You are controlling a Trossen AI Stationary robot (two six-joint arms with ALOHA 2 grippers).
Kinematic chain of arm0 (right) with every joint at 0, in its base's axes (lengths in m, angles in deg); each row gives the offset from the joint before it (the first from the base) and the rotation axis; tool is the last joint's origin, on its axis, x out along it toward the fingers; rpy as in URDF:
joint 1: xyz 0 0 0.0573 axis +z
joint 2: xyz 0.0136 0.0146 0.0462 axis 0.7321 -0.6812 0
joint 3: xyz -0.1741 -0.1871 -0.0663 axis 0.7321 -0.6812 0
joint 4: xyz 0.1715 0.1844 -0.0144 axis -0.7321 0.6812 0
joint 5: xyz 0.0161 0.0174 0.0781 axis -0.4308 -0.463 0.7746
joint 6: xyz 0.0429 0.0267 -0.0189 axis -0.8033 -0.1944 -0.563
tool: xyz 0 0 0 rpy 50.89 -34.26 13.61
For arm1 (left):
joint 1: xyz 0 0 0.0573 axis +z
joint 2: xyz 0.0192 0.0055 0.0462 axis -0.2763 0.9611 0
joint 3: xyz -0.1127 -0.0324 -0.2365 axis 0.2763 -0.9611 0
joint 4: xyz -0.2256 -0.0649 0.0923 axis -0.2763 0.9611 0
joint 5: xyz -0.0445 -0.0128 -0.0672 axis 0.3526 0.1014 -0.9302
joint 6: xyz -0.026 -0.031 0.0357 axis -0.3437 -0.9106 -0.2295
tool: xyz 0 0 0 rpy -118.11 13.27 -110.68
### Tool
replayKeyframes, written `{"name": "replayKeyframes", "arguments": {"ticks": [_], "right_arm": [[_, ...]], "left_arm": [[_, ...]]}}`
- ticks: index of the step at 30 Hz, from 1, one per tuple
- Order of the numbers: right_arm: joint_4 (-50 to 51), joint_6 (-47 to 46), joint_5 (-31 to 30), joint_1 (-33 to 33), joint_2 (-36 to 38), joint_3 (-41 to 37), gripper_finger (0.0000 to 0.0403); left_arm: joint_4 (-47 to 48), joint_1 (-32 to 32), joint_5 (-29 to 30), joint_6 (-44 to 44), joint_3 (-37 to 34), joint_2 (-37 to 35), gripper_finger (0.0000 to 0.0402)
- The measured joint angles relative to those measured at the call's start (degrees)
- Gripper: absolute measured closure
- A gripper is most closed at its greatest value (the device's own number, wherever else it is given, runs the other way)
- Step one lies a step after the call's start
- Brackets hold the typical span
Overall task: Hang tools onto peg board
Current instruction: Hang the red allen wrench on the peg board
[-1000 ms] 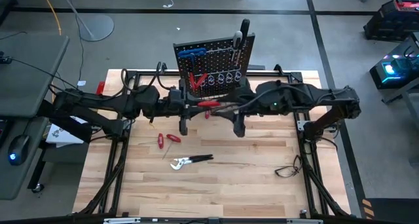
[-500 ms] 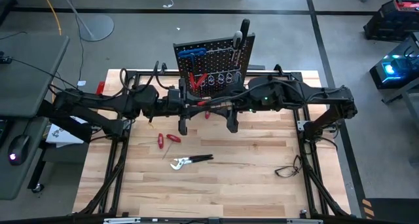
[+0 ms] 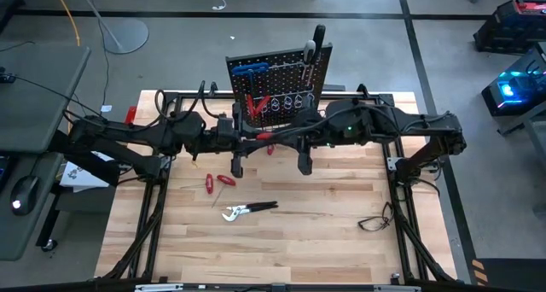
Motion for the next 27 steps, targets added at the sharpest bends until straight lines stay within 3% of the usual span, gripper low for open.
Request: {"name": "replayKeyframes", "arguments": {"ticks": [5,11,15,27], "right_arm": [[0.4,-1.17,-0.26,0.0,0.02,0.04,0.0366],[2.09,-2.46,-2.97,-0.09,0.55,0.02,0.0366],[5.95,-3.87,-3.52,-0.03,1.75,-0.17,0.0366],[19.27,-11.84,-5.99,2.86,3.89,-0.07,0.0366]], "left_arm": [[-0.4,0.02,0.57,-0.27,-0.03,0.0,0.0347],[0.18,0.17,6.95,-1.84,-0.03,0.04,0.0236],[2.69,0.13,9.71,-3.34,-0.01,-0.96,0.0192],[15.99,0.13,9.14,-7.92,0.08,-4.45,0.0175]]}}
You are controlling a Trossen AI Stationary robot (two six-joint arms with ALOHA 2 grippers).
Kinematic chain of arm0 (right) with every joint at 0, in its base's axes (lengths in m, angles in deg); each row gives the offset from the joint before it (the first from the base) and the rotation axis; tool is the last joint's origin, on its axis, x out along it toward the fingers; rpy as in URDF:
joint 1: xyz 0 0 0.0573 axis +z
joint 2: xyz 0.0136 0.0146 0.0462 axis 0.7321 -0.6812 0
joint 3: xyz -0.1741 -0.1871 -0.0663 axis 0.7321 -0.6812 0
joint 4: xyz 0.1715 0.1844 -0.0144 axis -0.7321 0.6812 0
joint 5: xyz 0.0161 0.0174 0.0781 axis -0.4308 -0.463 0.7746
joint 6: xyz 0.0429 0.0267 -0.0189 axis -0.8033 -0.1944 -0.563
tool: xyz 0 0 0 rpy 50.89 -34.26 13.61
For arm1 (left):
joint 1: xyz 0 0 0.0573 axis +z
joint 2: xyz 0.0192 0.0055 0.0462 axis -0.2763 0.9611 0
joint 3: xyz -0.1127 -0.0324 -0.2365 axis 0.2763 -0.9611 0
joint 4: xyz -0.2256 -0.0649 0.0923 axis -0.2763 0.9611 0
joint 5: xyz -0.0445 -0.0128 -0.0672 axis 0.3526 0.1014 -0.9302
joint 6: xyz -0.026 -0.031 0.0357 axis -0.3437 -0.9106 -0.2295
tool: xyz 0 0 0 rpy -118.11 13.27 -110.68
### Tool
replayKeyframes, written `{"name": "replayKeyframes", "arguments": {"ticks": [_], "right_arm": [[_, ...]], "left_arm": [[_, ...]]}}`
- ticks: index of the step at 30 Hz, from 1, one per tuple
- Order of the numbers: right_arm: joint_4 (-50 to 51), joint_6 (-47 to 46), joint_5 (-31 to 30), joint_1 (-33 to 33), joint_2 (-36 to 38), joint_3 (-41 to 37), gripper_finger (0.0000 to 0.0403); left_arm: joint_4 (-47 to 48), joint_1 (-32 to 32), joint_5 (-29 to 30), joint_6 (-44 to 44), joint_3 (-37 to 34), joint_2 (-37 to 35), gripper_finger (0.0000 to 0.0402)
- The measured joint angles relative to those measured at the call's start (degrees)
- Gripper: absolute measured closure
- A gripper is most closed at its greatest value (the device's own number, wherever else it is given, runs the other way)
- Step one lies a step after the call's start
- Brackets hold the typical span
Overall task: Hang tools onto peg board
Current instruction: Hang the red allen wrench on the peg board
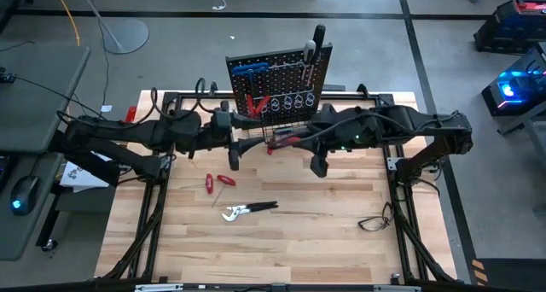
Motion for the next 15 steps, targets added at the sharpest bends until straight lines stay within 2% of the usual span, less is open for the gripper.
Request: {"name": "replayKeyframes", "arguments": {"ticks": [3,7,10,12,15], "right_arm": [[7.59,-4.44,-1.66,1.85,0.12,-0.33,0.0366],[7.97,-11.6,-2.58,4.84,2.52,-7.76,0.0366],[-3.16,-18.75,-2.68,7.09,5.98,-20.32,0.0366],[-16.22,-23.34,-3.7,8.28,8.38,-30.69,0.0366],[-38.08,-27.2,-10.81,8.47,10.11,-43.03,0.0366]], "left_arm": [[9.23,0.0,-1.82,-5.56,0.0,-1.7,0.0175],[17.79,-0.37,-2.77,-13.22,-1.51,-2.72,0.0175],[12.46,-1.81,-2.55,-17.66,-7.2,-4.66,0.0174],[5.2,-2.86,-1.29,-21.43,-12.13,-6.42,0.0174],[-4.93,-4.37,2.0,-26.85,-19.7,-8.79,0.0174]]}}
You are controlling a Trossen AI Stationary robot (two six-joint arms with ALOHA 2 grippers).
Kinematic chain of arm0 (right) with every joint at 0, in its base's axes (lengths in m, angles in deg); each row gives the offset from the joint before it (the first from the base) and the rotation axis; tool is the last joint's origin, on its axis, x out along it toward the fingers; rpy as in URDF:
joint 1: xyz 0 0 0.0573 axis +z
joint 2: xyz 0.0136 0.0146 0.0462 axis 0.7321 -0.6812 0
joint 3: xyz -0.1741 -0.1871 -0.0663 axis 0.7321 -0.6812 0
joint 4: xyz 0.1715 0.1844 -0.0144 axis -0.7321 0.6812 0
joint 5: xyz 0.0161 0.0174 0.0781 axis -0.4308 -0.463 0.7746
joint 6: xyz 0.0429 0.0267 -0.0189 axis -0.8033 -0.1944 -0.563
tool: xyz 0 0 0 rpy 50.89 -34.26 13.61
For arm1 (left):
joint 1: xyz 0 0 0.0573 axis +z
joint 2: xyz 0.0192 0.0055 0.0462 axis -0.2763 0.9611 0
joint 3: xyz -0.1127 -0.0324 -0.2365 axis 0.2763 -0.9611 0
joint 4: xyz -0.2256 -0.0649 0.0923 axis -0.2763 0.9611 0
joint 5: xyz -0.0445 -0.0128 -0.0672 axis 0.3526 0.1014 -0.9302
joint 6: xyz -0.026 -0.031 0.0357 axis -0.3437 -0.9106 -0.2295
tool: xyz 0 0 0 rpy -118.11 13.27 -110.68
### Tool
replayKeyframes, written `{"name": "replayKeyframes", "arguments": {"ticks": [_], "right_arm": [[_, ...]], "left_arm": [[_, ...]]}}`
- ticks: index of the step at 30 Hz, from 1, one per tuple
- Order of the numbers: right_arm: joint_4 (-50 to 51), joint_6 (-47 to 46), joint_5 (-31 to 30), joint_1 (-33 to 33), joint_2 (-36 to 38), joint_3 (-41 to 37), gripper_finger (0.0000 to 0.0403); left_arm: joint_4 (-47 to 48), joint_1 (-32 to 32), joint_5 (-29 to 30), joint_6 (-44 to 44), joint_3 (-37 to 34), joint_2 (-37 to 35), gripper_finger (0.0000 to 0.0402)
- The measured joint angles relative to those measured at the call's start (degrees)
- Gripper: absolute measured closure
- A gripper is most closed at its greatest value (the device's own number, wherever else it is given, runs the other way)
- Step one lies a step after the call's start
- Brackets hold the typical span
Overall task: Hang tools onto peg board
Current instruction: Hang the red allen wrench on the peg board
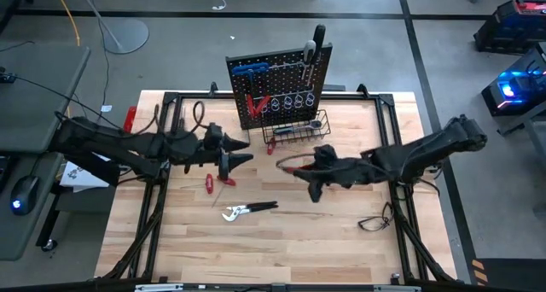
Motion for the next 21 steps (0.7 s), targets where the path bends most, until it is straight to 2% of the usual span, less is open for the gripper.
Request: {"name": "replayKeyframes", "arguments": {"ticks": [3,5,8,10,13,21], "right_arm": [[-17.83,3.98,-12.15,-3.15,-0.93,-5.05,0.0366],[-26.81,10.57,-19.92,-5.87,-1.84,-5.38,0.0366],[-32.23,22.91,-26.91,-9.52,-2.42,-2.46,0.0366],[-32.67,28.57,-28.31,-11.52,-2.39,0.23,0.0366],[-33.24,34.26,-26.27,-13.68,-2.39,3.22,0.0366],[-41.77,38.95,-21.55,-17.34,-6.96,3.63,0.0366]], "left_arm": [[-6.86,-0.96,4.5,-4.86,-5.64,-2.33,0.0174],[-8.35,-1.07,6.47,-7.58,-7.65,-3.52,0.0174],[-8.44,-1.09,7.23,-9.04,-8.34,-4.41,0.0174],[-8.82,-1.09,7.25,-8.52,-8.17,-4.96,0.0174],[-8.71,-1.09,7.28,-7.66,-8.14,-5.59,0.0174],[-8.87,-1.09,7.43,-6.59,-8.14,-5.95,0.0174]]}}
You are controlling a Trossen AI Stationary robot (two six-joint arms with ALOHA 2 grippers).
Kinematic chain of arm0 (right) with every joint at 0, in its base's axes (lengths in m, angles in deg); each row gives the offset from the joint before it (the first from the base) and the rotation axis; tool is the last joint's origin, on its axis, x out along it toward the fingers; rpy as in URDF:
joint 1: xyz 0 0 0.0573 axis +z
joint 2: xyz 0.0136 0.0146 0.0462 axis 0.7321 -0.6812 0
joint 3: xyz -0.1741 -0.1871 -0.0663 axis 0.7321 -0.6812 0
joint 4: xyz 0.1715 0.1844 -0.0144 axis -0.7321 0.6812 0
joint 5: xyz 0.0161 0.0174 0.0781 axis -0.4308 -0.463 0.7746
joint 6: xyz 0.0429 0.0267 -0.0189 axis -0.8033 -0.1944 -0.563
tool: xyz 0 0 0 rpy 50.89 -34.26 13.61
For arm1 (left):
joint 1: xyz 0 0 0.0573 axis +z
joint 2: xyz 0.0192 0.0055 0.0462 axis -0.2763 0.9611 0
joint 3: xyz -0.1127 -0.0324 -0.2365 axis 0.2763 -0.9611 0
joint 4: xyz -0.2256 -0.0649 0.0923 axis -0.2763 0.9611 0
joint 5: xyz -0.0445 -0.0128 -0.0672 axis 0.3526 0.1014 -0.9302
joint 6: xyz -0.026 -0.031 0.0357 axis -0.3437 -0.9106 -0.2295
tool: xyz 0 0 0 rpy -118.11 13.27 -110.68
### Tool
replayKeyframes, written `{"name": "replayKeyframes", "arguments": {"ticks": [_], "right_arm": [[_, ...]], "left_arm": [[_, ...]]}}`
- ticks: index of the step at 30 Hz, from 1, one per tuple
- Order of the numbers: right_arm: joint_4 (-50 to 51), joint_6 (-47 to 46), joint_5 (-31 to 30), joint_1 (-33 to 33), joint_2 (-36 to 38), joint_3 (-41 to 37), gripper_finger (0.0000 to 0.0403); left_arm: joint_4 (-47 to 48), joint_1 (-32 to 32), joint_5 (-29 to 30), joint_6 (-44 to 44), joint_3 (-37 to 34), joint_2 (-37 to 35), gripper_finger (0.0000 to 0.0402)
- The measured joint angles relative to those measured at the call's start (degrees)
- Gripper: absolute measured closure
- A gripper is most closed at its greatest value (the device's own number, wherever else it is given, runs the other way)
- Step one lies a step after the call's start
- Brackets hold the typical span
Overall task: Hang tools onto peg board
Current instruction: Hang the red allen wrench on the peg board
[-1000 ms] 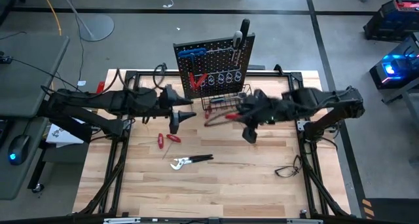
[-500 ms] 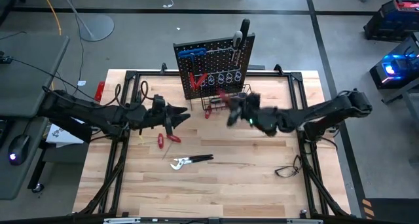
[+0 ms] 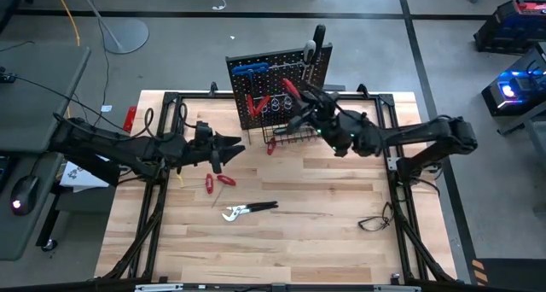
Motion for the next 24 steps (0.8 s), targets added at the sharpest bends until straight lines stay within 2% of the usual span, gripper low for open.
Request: {"name": "replayKeyframes", "arguments": {"ticks": [3,7,24], "right_arm": [[-2.73,0.05,1.93,-1.18,-2.3,0.0,0.0366],[-2.32,0.07,0.91,-2.21,-3.82,0.0,0.0366],[-1.64,3.06,4.58,-5.08,-8.76,0.02,0.0366]], "left_arm": [[-0.2,0.0,-0.02,0.16,0.0,-0.02,0.0174],[-0.19,0.0,-0.26,0.15,0.0,-0.02,0.0174],[-0.15,-0.04,-0.35,2.14,0.02,0.02,0.0174]]}}
